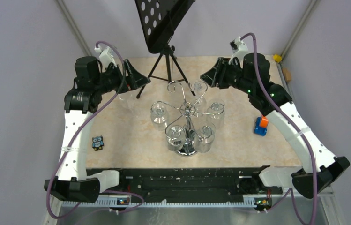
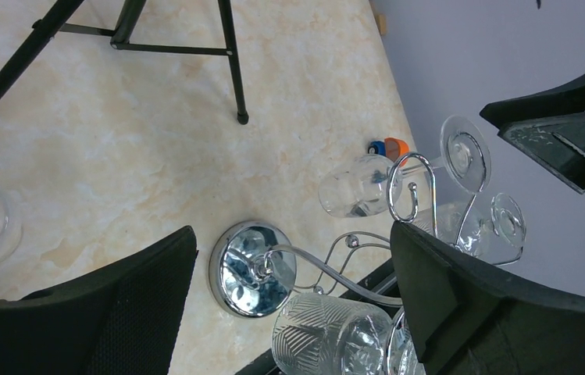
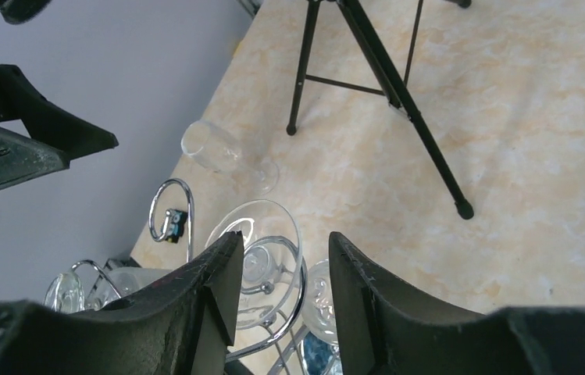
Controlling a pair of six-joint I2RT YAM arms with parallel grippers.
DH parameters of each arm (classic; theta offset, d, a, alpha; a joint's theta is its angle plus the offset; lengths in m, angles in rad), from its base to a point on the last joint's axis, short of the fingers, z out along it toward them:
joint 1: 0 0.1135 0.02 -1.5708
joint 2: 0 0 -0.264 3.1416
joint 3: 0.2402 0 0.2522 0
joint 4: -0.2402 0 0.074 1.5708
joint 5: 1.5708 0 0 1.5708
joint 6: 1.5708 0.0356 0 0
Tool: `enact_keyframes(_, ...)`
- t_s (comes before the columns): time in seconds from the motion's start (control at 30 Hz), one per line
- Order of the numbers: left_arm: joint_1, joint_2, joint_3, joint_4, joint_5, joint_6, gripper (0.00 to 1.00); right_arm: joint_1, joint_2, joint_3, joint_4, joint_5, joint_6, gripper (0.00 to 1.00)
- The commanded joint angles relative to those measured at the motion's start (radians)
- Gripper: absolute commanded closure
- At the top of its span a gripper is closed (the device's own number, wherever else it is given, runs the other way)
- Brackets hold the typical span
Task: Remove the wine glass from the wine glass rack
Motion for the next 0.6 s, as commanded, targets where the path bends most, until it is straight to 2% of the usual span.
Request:
enact_keyframes(0.0, 0.005, -0.019, -0.015, 0.056, 0.020, -0.005, 0.03, -0.005, 0.035, 0.002, 0.049, -0.087, 0.022, 0.55)
enact_keyframes(0.17, 0.005, -0.018, -0.019, 0.048, -0.003, 0.006, 0.03, -0.007, 0.052, 0.002, 0.048, -0.098, 0.029, 0.55)
enact_keyframes(0.4, 0.005, -0.008, -0.017, 0.024, -0.027, 0.033, 0.03, -0.007, 0.050, -0.012, 0.090, -0.150, 0.057, 0.66)
enact_keyframes(0.57, 0.005, -0.007, 0.007, -0.024, -0.103, 0.077, 0.03, -0.006, 0.048, -0.009, 0.097, -0.174, 0.070, 0.69)
